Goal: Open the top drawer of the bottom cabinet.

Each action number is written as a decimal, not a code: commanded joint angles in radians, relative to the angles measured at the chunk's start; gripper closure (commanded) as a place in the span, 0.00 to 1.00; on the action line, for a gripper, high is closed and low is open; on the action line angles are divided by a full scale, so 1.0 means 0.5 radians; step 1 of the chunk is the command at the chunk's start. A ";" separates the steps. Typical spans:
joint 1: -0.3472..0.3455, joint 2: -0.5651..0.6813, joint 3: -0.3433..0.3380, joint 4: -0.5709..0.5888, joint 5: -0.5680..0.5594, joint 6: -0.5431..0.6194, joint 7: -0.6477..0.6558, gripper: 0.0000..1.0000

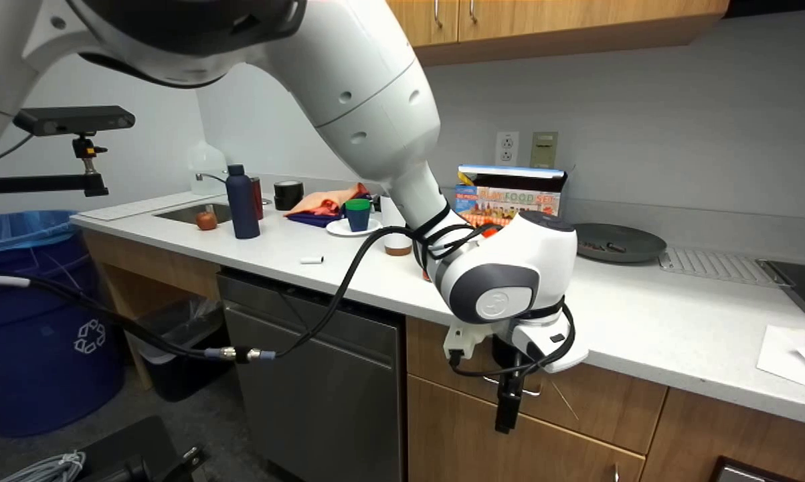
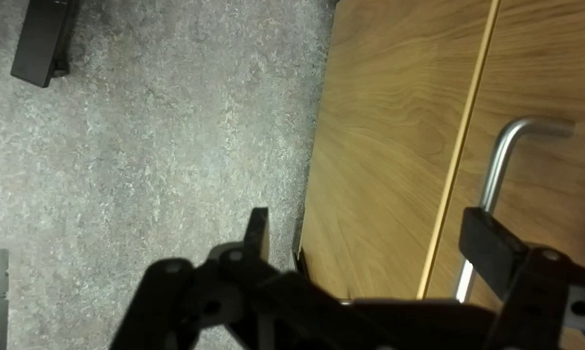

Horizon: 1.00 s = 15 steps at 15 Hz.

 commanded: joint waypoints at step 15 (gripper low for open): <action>-0.212 0.084 0.335 -0.036 0.751 0.310 -0.437 0.00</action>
